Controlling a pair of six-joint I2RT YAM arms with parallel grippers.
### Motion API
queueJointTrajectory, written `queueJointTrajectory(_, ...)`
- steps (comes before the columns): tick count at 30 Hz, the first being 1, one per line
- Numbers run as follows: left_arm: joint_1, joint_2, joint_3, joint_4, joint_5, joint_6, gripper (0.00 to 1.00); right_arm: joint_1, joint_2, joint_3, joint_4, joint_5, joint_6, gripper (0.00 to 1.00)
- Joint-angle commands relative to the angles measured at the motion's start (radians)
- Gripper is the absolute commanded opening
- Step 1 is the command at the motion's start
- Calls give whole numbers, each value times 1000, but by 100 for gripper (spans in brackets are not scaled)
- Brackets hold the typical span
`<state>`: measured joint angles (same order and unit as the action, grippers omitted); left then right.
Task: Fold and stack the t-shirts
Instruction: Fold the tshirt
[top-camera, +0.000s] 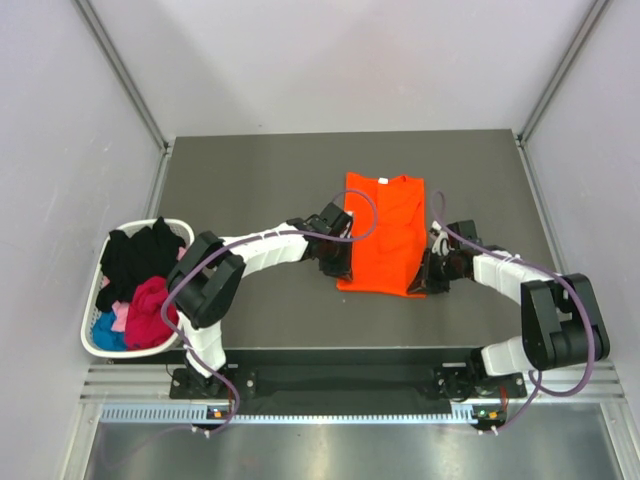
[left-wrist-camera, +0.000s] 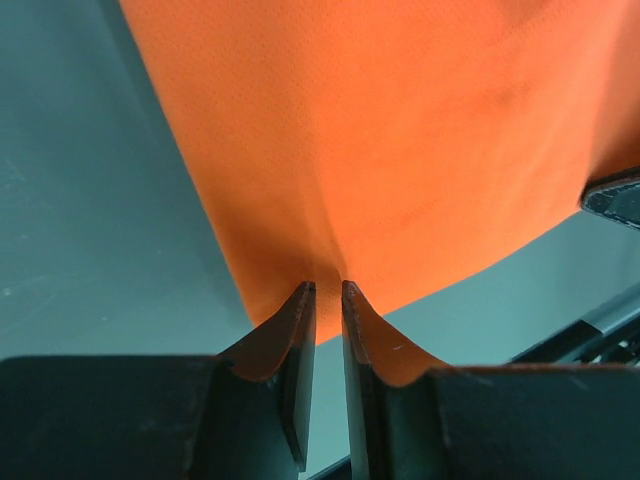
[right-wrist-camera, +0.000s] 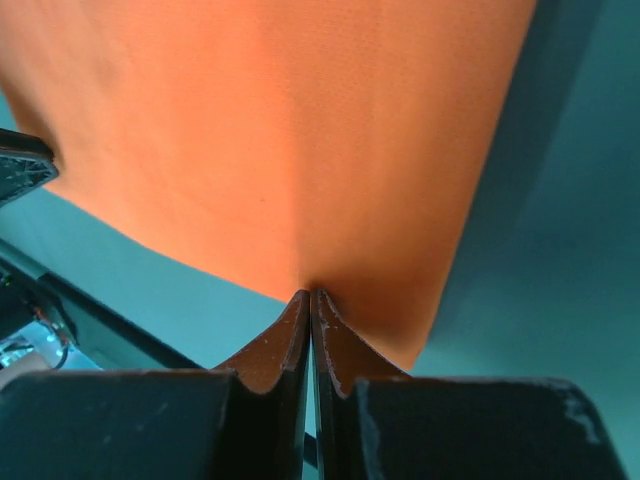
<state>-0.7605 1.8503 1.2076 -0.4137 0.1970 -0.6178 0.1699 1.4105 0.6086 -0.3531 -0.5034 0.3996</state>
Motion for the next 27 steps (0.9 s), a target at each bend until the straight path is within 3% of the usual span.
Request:
queueJointTrajectory(1, -3, -20, 29, -3, -50, 27, 22, 2, -8, 26, -17, 54, -25, 3)
queueJointTrajectory(7, -3, -49, 182, -146, -111, 58, 22, 3, -100, 92, -136, 120, -18, 3)
queueJointTrajectory(12, -3, -111, 118, -47, 42, 40, 23, 9, -174, 86, -106, 57, 15, 4)
queueJointTrajectory(16, -7, -99, 78, 24, 125, -9, 23, 52, -156, 105, -37, -24, 85, 5)
queueJointTrajectory(27, -13, -66, 1, 110, 104, -63, 22, 224, 28, 129, 176, -14, 222, 2)
